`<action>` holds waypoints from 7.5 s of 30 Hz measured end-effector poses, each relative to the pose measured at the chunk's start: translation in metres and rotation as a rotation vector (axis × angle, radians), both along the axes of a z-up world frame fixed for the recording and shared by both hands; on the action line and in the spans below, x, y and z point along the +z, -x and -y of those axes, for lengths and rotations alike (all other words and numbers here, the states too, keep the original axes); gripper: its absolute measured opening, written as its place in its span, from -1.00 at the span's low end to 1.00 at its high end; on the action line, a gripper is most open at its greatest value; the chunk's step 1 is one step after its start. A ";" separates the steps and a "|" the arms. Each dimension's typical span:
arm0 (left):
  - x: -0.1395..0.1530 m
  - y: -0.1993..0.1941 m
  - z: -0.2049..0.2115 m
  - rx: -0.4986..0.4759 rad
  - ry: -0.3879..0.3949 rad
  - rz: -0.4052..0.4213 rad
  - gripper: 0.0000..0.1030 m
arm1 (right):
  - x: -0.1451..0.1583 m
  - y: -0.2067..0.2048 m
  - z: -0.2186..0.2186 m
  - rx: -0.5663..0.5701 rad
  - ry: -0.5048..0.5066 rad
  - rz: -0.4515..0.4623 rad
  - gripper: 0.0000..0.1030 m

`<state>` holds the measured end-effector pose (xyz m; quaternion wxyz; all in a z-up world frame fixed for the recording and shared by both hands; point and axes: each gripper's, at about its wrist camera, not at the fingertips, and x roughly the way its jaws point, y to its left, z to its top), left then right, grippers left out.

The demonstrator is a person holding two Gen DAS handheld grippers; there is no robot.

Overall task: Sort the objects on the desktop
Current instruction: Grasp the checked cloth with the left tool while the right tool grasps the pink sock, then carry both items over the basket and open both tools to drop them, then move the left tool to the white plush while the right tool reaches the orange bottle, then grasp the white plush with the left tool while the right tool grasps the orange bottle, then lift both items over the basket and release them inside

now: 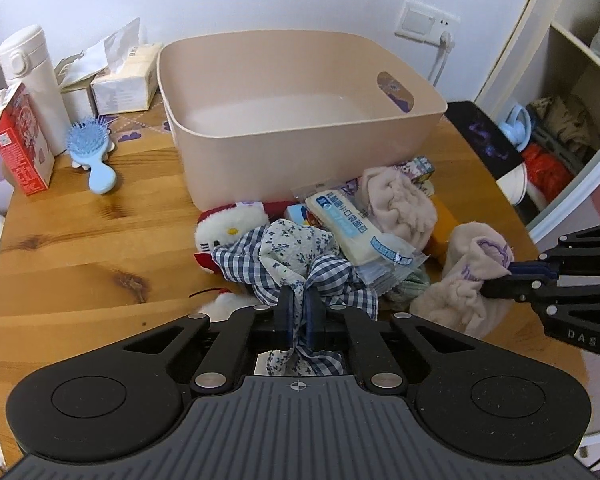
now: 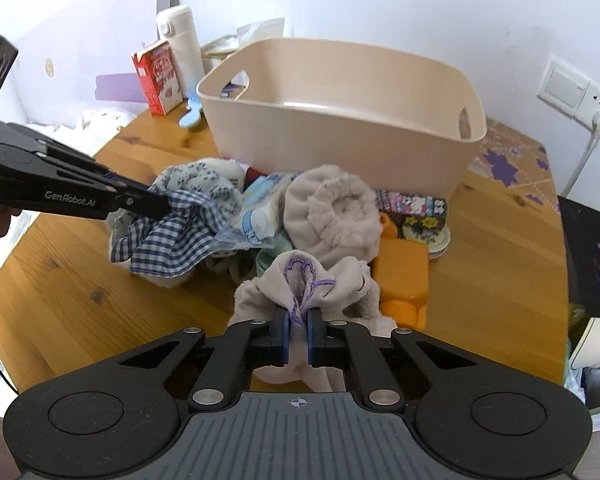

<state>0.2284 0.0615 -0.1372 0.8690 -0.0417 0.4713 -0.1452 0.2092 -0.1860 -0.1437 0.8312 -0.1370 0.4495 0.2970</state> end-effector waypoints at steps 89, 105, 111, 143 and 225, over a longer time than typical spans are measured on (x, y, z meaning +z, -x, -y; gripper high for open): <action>-0.021 -0.012 -0.040 0.274 -0.039 -0.091 0.64 | 0.020 -0.078 0.015 -0.143 0.005 0.090 1.00; -0.060 0.001 -0.023 0.231 -0.057 -0.214 0.64 | -0.034 -0.067 0.026 -0.130 0.098 0.004 1.00; -0.074 -0.005 -0.010 0.215 -0.067 -0.244 0.65 | -0.054 -0.076 0.023 -0.124 0.132 -0.027 1.00; -0.092 -0.004 -0.016 0.185 -0.009 -0.218 -0.58 | -0.082 -0.081 0.007 -0.076 0.176 -0.043 0.00; -0.025 -0.139 0.024 0.206 -0.020 -0.037 -0.51 | 0.000 -0.170 -0.053 0.082 0.126 0.223 -0.01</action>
